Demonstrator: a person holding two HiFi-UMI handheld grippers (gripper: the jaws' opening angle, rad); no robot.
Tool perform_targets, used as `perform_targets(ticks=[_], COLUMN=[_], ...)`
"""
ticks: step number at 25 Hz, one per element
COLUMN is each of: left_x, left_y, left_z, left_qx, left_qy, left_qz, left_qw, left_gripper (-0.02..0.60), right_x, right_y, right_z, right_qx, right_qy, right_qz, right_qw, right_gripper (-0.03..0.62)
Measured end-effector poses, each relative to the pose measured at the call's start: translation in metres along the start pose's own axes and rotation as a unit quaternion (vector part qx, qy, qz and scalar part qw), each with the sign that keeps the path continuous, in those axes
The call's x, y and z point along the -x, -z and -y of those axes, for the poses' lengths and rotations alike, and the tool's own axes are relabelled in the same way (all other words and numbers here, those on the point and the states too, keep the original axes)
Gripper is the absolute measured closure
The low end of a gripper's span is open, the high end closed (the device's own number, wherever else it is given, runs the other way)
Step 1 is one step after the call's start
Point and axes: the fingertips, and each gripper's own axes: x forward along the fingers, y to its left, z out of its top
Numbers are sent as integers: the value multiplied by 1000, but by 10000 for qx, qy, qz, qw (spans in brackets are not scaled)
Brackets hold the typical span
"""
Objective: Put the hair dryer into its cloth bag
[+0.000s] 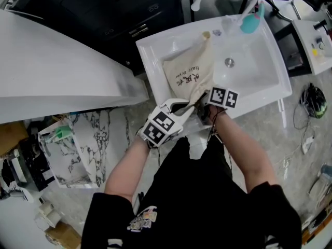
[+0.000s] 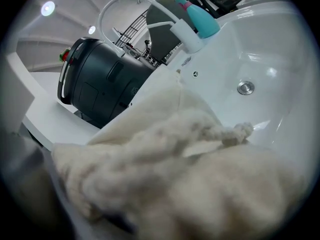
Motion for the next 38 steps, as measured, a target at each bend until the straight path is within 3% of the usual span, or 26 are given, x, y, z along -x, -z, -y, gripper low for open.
perform_targets(ticks=[8, 18, 25, 33, 35, 38], left_x=[-2, -3, -2, 0, 2, 9], left_y=[-7, 5, 12, 11, 9, 4], left_z=[-2, 1, 9, 21, 21, 24], left_qx=[235, 281, 352, 528, 574, 706], left_qy=[-108, -276, -366, -684, -790, -957], left_qz=[197, 73, 3, 109, 145, 301], left_qw=[9995, 9992, 9987, 9962, 9951, 9924], left_gripper=[534, 531, 502, 476, 472, 472], right_x=[8, 43, 72, 113, 125, 140], right_y=[6, 24, 30, 46, 46, 33], right_z=[0, -6, -14, -39, -42, -49], right_qx=[-39, 458, 932, 1817, 1937, 2232], right_qy=[-10, -135, -392, -1081, -1215, -1378], right_qz=[-374, -942, -1227, -1773, -1857, -1749], right_qw=[9993, 9944, 9873, 9612, 9556, 9490], right_gripper=[338, 292, 307, 329, 344, 432])
